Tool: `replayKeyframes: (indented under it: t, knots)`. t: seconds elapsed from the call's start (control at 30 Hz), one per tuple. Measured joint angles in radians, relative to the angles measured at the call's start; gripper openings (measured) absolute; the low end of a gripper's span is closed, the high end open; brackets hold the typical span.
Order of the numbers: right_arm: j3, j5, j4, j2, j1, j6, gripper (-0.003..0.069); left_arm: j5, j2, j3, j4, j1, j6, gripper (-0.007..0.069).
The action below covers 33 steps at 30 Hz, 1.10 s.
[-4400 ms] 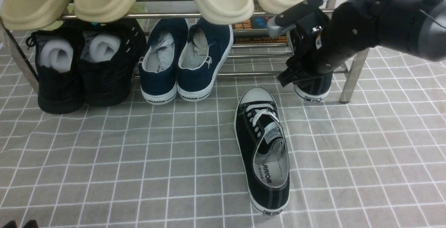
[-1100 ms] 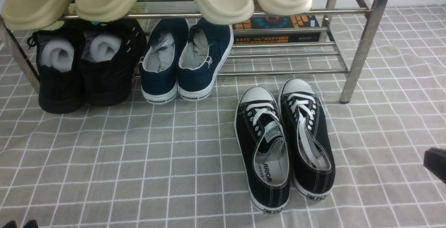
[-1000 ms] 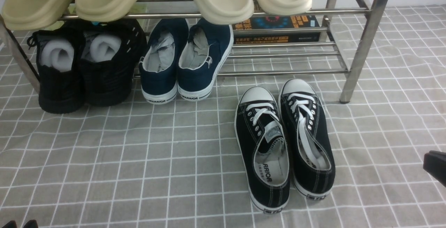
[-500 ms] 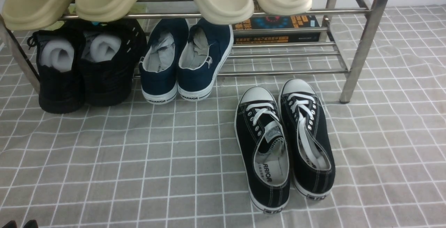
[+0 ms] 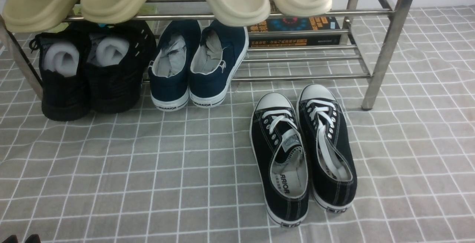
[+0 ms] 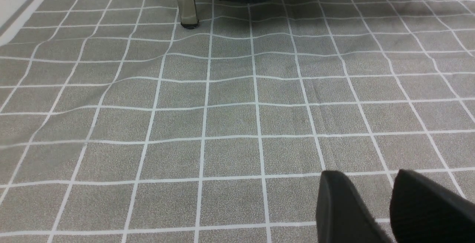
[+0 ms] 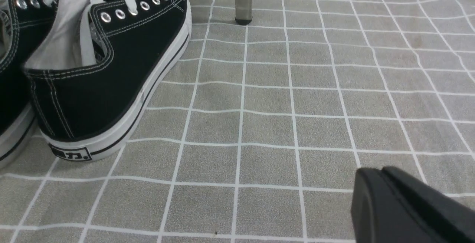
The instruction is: Take the shoes off the shelf with your hand from the grey coffee tablecloth.
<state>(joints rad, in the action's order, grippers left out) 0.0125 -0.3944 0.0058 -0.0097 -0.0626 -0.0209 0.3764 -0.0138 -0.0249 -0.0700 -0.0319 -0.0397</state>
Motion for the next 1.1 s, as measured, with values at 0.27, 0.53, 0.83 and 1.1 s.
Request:
replayKeyframes:
  t: [0.27,0.53,0.83,1.1]
  knots:
    - [0.000,0.000,-0.018,-0.001,0.042,0.003,0.0031,0.000,0.000,0.000,0.000,0.000,0.000,0.0240]
    - [0.000,0.000,-0.019,-0.001,0.042,0.003,0.0036,0.000,0.000,0.000,0.000,0.000,0.000,0.0240]
    - [0.000,0.000,-0.019,-0.001,0.042,0.003,0.0038,0.000,0.000,0.000,0.000,0.000,0.000,0.0240]
    - [0.000,0.000,-0.019,-0.001,0.042,0.003,0.0039,0.000,0.000,0.000,0.000,0.000,0.000,0.0240]
